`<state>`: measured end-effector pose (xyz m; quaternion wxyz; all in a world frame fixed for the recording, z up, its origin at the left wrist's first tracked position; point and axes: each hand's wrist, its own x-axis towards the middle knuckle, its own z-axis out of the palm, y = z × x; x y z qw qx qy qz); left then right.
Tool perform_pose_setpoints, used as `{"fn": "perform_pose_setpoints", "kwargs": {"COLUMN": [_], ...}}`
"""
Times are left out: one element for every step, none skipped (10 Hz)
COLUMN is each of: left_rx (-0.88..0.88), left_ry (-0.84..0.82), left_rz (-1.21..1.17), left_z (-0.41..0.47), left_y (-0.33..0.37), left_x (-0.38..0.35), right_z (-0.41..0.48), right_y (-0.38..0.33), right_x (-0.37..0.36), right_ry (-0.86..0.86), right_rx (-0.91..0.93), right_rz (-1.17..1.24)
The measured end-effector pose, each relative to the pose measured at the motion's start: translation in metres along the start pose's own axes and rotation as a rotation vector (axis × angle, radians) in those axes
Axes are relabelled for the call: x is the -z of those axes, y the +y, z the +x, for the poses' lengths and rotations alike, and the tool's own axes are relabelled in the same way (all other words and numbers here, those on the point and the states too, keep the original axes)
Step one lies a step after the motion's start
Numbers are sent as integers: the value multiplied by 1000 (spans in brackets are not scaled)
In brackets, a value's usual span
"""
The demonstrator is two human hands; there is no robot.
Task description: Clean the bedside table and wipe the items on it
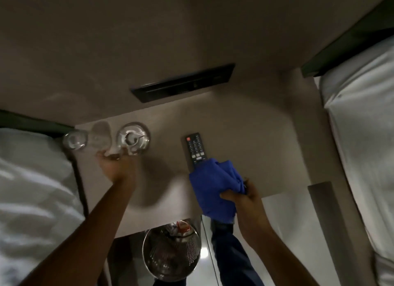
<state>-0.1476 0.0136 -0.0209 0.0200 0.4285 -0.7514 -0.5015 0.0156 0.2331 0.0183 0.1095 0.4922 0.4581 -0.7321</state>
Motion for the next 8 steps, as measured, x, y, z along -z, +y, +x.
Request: {"fn": "perform_pose_setpoints", "kwargs": {"left_rx": [-219, 76, 47, -194, -304, -421, -552, -712], "left_ry": [-370, -871, -958, -971, -1133, -1342, -1450, -1376], "left_rz": [173, 148, 95, 220, 412, 650, 1056, 1076], "left_z": [-75, -171, -233, -274, -307, -323, -316, -304], "left_y": [-17, -37, -57, -58, -64, -71, -81, -79], "left_x": [-8, -37, -76, -121, -155, -170, -170, -147], "right_z": [13, 27, 40, 54, 72, 88, 92, 82], "right_y": [-17, -33, -46, -59, -65, -59, -47, -33], "right_x": [36, 74, 116, 157, 189, 216, 233, 233], "right_ry": [17, 11, 141, 347, 502, 531, 440, 448], "right_rx": [-57, -84, 48, 308, 567, 507, 168, 198], "right_rz": [76, 139, 17, -326, -782, -1017, -1371, -1390]}}
